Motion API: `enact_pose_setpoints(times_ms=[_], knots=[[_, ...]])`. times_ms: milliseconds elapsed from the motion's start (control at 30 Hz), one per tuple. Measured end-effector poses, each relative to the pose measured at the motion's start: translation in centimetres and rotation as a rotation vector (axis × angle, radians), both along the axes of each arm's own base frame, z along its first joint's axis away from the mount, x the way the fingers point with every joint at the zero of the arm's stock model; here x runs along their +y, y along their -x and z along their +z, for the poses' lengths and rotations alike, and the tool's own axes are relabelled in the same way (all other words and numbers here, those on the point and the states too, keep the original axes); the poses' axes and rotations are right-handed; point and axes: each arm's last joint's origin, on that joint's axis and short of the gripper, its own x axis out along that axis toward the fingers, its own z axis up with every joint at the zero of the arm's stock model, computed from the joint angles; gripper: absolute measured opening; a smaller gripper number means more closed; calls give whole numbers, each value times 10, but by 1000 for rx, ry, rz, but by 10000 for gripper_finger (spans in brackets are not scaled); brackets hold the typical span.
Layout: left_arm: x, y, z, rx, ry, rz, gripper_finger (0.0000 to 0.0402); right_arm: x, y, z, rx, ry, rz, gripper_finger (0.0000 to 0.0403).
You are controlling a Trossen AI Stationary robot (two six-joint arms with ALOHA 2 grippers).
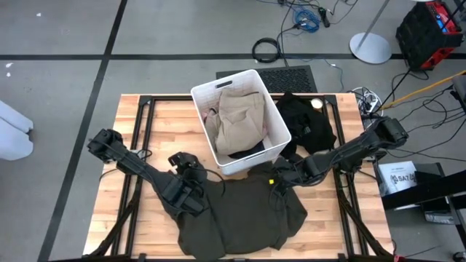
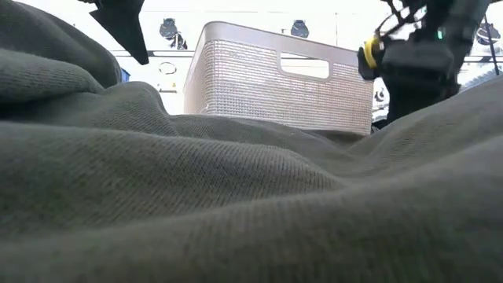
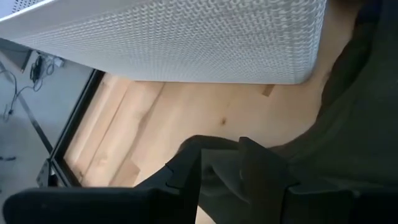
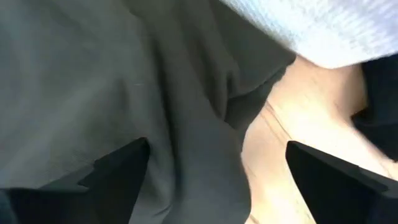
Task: Sort clothes
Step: Put the folded gray jacket into the white laundry bin
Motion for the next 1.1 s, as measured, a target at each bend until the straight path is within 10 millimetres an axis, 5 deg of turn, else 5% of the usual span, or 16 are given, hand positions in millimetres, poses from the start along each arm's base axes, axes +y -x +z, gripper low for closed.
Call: enact_pose_setpoints(times_ms=[333,500,767,1100], knots=[[-13,8,-1,41,56,-37,116,-5,22,-48,-33,-69,-75,360],[-21,14,-2,39,87,-29,116,-2,28,-54,-29,-57,-95,275],[-32,20,8,-17,57,-59,116,6,31,-54,-13,-74,-34,21],[-40,43,60,-243,48,-153,116,2,70,-41,216,-79,-114,2]])
